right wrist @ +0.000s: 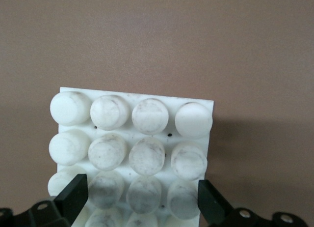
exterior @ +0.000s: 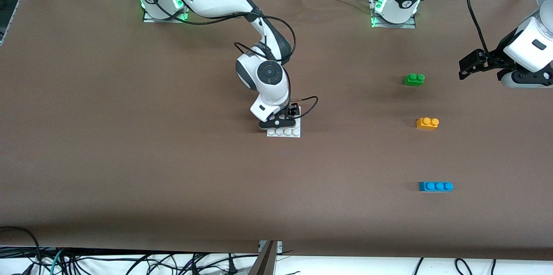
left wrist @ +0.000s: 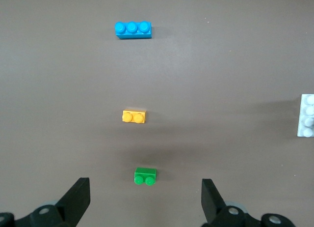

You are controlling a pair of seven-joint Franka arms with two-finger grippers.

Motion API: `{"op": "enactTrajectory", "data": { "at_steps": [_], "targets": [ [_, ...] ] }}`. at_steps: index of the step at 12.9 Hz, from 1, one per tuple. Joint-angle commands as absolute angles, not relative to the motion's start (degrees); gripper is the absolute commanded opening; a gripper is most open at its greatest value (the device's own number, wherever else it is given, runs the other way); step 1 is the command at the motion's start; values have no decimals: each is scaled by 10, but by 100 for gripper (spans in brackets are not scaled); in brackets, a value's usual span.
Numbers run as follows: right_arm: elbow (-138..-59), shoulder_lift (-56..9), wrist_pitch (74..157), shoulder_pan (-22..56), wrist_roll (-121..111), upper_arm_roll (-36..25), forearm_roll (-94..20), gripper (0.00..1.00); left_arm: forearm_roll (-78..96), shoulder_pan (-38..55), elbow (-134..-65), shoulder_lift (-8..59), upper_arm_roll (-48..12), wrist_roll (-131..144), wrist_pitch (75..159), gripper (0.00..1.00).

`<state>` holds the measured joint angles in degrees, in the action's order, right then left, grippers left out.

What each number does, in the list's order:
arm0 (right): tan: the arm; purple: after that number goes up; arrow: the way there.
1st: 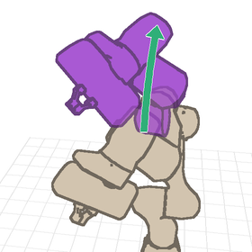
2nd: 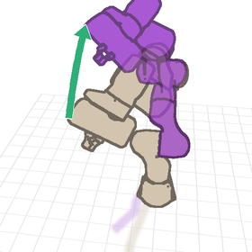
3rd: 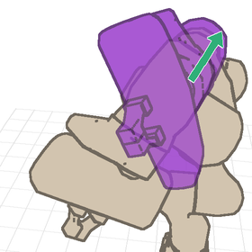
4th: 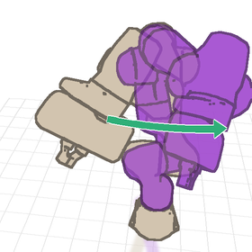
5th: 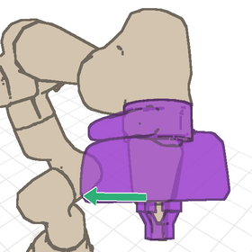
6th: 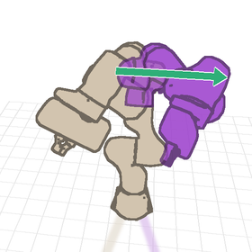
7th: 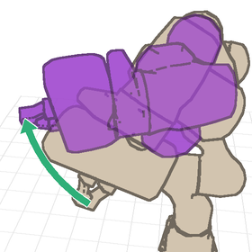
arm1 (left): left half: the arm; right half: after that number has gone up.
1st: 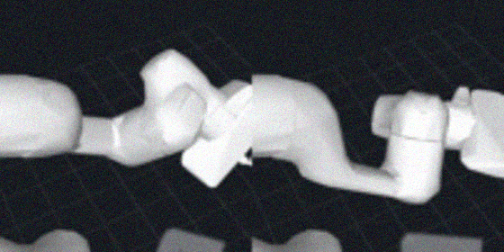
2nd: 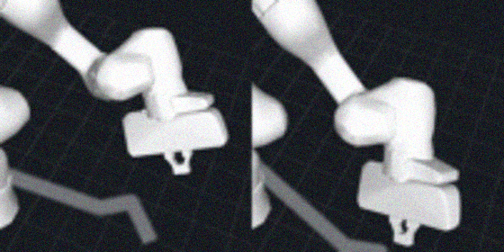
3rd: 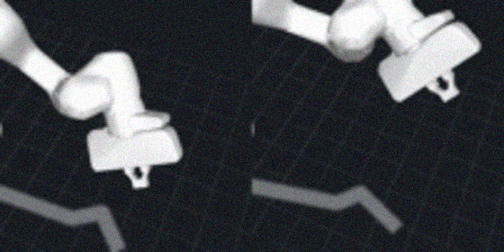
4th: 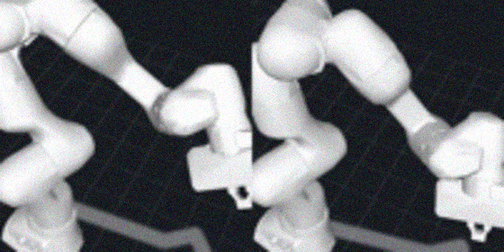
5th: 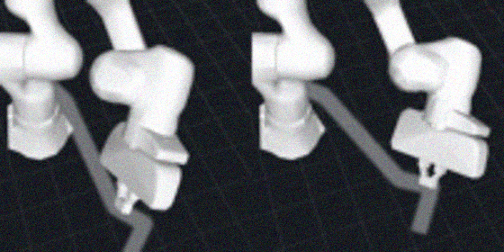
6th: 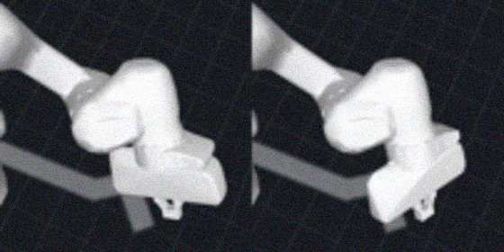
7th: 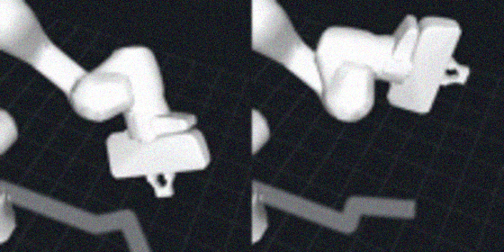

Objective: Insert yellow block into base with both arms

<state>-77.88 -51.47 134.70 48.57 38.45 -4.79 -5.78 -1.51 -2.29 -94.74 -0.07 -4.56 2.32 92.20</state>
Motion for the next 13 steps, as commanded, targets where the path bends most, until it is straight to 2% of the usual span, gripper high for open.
{"op": "enactTrajectory", "data": {
  "at_steps": [1,5,10,13],
  "targets": [
    [-720,-526,1304,483,374,-53,-65,100,-20,-22,-933,10,-46,13,910,100],
    [-631,-510,1157,480,364,-59,-65,100,-19,-21,-933,16,-48,13,907,100],
    [-627,-406,1022,390,190,-100,-64,100,-19,-29,-932,62,-45,11,909,100],
    [-627,-356,951,332,131,-139,-70,100,-25,-51,-933,134,-45,8,931,100]
  ]
}}
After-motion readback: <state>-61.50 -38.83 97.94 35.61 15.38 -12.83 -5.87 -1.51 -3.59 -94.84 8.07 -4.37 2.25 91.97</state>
